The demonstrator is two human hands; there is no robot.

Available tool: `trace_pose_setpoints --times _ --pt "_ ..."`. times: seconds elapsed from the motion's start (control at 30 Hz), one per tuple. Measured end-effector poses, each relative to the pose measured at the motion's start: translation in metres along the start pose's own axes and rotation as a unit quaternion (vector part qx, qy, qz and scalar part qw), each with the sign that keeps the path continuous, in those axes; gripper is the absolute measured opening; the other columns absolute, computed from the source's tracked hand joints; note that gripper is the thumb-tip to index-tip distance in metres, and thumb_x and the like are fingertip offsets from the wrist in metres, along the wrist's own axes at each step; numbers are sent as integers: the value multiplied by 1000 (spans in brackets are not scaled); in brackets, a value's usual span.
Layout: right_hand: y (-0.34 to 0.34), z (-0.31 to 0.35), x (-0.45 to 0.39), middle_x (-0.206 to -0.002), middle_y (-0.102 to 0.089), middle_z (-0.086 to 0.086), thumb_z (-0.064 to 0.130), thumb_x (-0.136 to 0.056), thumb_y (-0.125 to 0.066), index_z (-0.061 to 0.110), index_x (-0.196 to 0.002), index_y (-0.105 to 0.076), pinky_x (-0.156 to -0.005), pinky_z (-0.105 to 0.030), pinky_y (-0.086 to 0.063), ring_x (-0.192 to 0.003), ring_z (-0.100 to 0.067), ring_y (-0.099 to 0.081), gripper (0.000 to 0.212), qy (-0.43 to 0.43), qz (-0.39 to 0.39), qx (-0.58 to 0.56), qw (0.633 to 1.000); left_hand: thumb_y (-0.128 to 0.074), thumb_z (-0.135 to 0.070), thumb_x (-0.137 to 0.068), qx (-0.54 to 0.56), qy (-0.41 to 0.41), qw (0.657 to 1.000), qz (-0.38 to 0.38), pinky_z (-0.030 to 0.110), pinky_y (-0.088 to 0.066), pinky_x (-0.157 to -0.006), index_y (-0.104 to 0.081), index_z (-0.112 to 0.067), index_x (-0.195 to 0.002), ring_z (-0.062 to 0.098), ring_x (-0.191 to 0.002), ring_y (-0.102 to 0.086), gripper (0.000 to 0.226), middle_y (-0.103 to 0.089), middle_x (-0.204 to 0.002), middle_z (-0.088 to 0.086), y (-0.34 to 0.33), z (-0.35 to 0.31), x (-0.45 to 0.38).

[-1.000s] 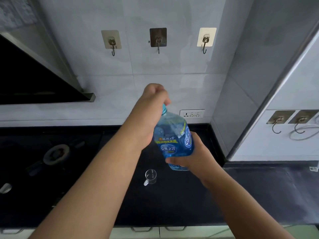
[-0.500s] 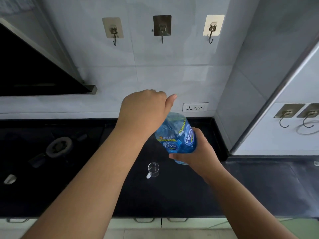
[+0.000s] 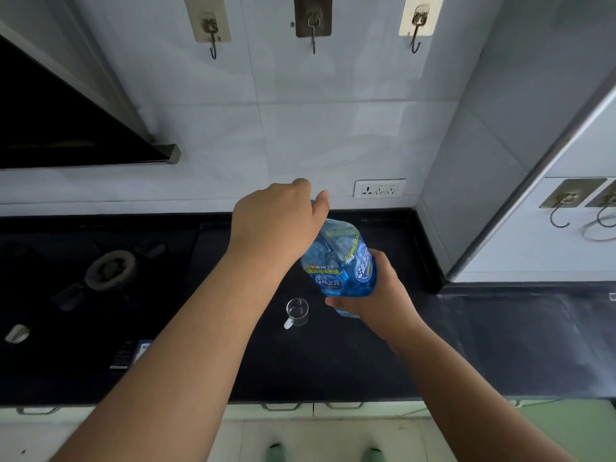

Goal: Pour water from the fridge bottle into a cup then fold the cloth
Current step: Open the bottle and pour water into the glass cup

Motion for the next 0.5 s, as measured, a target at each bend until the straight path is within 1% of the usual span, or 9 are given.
trace_pose_setpoints --times 0.07,0.17,0.23,0.3,0.37,0.4,0.43,0.47,0.5 --pt "-6 -4 1 -125 -62 18 44 -49 -101 47 -128 -45 -95 -40 -62 -115 -8 -65 97 -4 7 0 1000 -33 -51 -107 12 11 1000 6 32 -29 -55 -52 -17 -83 26 -61 -50 46 -47 -65 -1 -5 2 1" --pt "-13 -15 3 -133 -43 16 34 -56 -101 38 -136 -43 -105 -41 -55 -126 -12 -53 99 -4 -5 15 1000 -37 -43 -105 46 26 998 20 31 -28 -52 -43 -16 -70 22 -55 -44 44 -49 -63 1 -14 5 2" --pt "-16 -25 4 -137 -35 11 27 -61 -99 32 -141 -42 -108 -37 -50 -128 -11 -48 98 -9 -19 17 1000 -36 -41 -105 131 40 988 71 32 -32 -53 -45 -15 -70 22 -59 -48 45 -53 -65 1 -27 9 4" --pt "-20 -37 3 -136 -34 10 23 -64 -96 30 -141 -41 -106 -36 -49 -127 -13 -48 95 -28 -18 14 999 -32 -48 -109 275 86 948 132 34 -39 -60 -54 -17 -79 19 -68 -54 48 -57 -72 -1 -47 20 7" --pt "-25 -52 1 -134 -38 9 23 -65 -94 29 -142 -41 -103 -36 -48 -128 -16 -48 94 -51 -9 15 999 -32 -55 -109 432 175 870 163 34 -45 -71 -63 -21 -96 15 -76 -56 48 -60 -82 -3 -78 37 14" --pt "-27 -59 -1 -133 -41 9 26 -65 -94 29 -143 -42 -104 -38 -47 -130 -19 -47 93 -59 -7 24 998 -33 -56 -109 485 221 828 175 33 -45 -73 -66 -25 -103 14 -78 -55 45 -61 -86 -4 -97 47 21" --pt "-28 -66 -2 -134 -44 9 31 -66 -93 29 -143 -43 -108 -43 -44 -133 -21 -46 92 -69 -10 45 997 -36 -55 -109 513 255 798 188 32 -46 -74 -68 -27 -107 13 -79 -54 42 -63 -89 -5 -116 56 28" --pt "-29 -72 -3 -135 -48 10 37 -67 -93 30 -143 -43 -111 -48 -40 -135 -23 -43 91 -82 -13 77 994 -41 -53 -108 517 272 786 203 31 -47 -77 -70 -29 -109 12 -82 -55 38 -67 -95 -7 -135 63 36" --pt "-30 -80 -4 -136 -51 10 43 -66 -92 31 -143 -43 -114 -51 -36 -137 -24 -41 92 -100 -15 99 990 -46 -50 -108 510 278 785 215 32 -50 -81 -71 -30 -111 12 -86 -58 33 -71 -101 -9 -153 70 44"
Point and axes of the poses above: each hand's wrist, its own x-axis away from the middle knuckle, its own y-axis out of the back of the hand, z = x × y, the point moved 7 cm from there along -x, towards the middle knuckle
